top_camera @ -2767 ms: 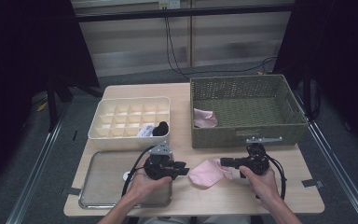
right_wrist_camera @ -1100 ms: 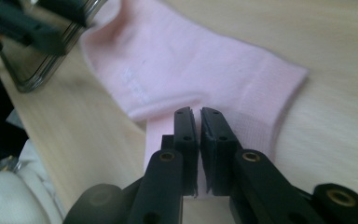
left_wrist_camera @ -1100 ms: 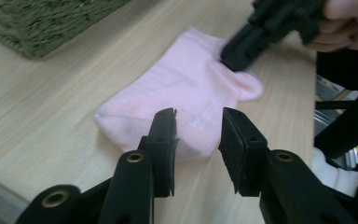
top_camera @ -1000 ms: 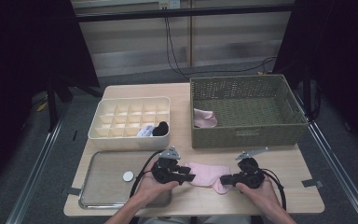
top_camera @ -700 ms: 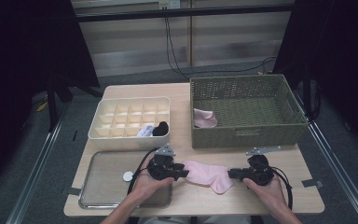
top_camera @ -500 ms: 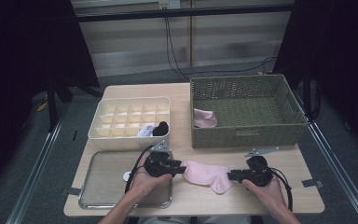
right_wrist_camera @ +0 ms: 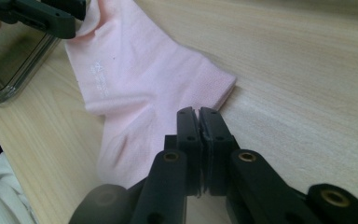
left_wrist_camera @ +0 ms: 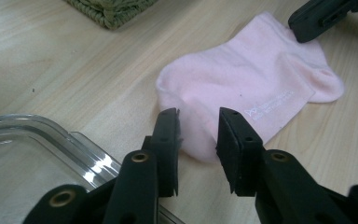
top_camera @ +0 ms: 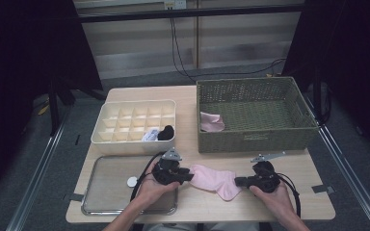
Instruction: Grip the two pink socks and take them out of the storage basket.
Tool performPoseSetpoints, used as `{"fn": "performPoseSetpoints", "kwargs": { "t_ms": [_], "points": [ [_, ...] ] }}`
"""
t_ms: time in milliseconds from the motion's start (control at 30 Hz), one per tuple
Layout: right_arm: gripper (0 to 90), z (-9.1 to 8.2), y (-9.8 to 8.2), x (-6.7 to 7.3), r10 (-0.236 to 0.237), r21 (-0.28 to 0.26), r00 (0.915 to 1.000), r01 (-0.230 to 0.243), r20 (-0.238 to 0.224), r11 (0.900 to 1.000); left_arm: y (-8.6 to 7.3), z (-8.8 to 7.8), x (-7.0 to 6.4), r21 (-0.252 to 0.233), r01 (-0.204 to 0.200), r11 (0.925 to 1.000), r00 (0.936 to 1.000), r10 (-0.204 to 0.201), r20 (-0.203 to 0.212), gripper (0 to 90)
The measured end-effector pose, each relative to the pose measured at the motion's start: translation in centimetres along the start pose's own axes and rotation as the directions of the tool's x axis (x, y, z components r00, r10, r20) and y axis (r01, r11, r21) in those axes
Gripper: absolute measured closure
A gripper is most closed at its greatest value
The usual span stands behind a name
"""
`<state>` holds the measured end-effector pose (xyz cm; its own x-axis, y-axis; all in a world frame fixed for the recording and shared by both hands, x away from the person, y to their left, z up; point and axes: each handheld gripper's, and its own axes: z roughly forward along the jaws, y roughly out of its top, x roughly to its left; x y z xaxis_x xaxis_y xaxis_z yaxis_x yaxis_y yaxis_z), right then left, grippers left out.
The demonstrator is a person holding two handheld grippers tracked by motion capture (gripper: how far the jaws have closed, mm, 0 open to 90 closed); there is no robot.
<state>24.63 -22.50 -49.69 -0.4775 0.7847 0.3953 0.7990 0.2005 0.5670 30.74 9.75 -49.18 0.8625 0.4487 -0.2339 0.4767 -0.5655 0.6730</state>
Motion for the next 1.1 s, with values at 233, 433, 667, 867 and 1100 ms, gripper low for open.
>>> {"fn": "performPoseSetpoints", "kwargs": {
  "t_ms": [233,433,667,867,1100],
  "points": [
    [87.7,-0.2,-0.1,-0.1,0.002,0.004,1.0000,-0.002,-0.003,1.000,-0.1,0.4,-0.1,0.027,-0.009,0.9996,1.0000,0.009,0.001,85.7],
    [87.7,-0.6,-0.2,-0.5,0.012,0.005,0.9999,-0.012,-0.001,1.000,-0.1,0.2,0.2,0.039,0.011,0.9992,0.9996,-0.012,0.024,90.0],
    [87.9,-1.2,-0.3,-1.4,0.016,-0.003,0.9992,-0.016,0.037,1.000,-0.4,0.3,-0.9,0.040,0.007,0.9992,0.9964,-0.010,0.085,90.0],
    [86.5,-1.5,-0.4,-1.7,0.024,-0.003,0.9995,-0.024,0.022,1.000,-0.5,0.0,-1.6,0.039,-0.002,0.9992,0.9944,-0.002,0.105,90.0],
    [72.3,-2.1,0.0,-1.6,0.024,-0.055,0.9997,-0.024,-0.003,0.998,-0.3,-0.5,-1.5,-0.008,0.020,0.9998,0.9956,-0.019,0.092,68.5]
  ]
}}
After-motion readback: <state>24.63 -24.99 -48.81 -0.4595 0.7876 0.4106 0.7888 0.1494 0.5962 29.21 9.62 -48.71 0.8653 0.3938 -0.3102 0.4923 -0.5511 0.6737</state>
